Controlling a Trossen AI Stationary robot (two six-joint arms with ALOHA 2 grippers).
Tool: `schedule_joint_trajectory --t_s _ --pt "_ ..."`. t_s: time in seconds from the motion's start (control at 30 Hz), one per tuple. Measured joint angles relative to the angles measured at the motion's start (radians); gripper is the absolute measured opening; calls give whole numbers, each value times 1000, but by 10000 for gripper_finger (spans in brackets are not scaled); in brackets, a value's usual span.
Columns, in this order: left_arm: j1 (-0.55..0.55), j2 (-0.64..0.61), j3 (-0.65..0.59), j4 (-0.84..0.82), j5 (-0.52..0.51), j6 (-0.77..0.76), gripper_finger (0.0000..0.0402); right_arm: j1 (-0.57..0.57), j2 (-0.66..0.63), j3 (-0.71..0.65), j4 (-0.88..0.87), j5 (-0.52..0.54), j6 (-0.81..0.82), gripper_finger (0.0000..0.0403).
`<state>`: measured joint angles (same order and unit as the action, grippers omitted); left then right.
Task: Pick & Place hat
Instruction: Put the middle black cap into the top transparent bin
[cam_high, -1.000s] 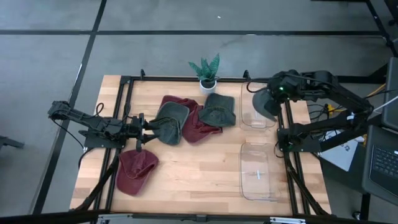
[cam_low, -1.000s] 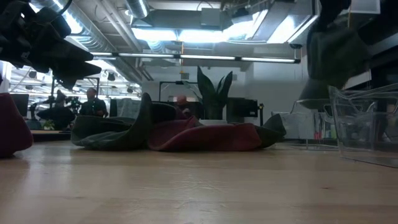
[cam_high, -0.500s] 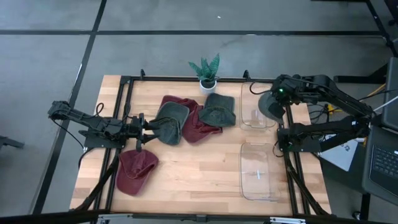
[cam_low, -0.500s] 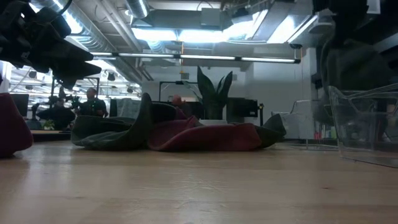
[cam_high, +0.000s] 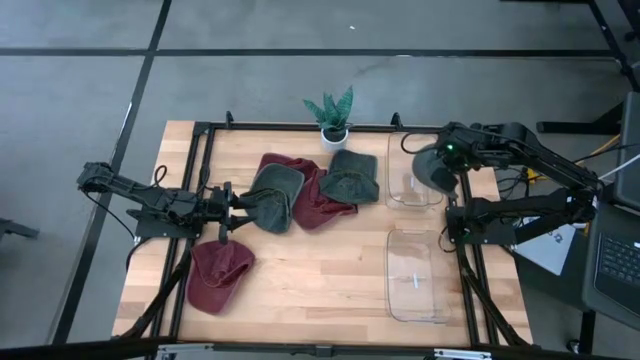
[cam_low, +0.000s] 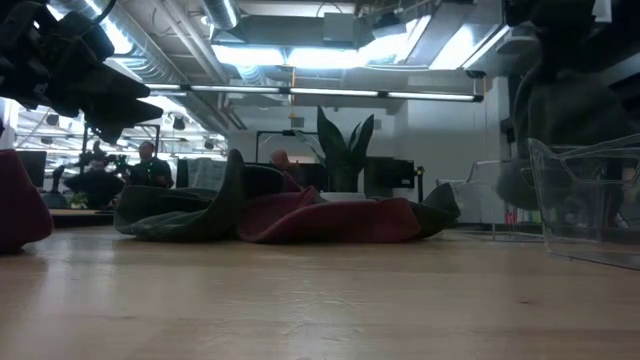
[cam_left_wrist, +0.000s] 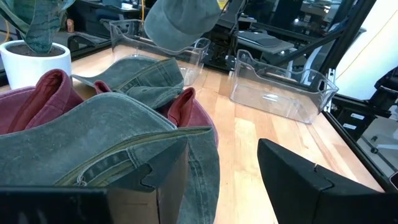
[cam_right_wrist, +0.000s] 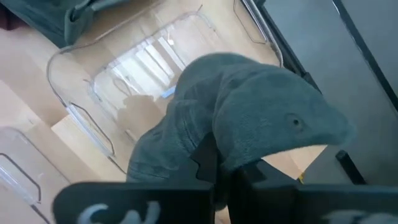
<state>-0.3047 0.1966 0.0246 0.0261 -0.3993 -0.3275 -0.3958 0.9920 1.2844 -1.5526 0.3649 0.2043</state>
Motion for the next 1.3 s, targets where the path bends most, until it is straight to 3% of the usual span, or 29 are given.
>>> schedule_joint_trajectory --t_s 0.27,0.6,0.87,1.17,1.3 --pt "0 0 0 0 0 0 189 3 10 0 109 -2 5 11" --pt "0 0 0 0 0 0 189 110 81 63 398 -69 -29 11" --pt "0 0 0 0 0 0 190 114 138 107 352 -55 -56 11" --pt "0 0 0 0 0 0 191 76 13 107 260 -43 11 11" --pt "0 0 0 0 0 0 190 61 -27 107 136 -43 59 11"
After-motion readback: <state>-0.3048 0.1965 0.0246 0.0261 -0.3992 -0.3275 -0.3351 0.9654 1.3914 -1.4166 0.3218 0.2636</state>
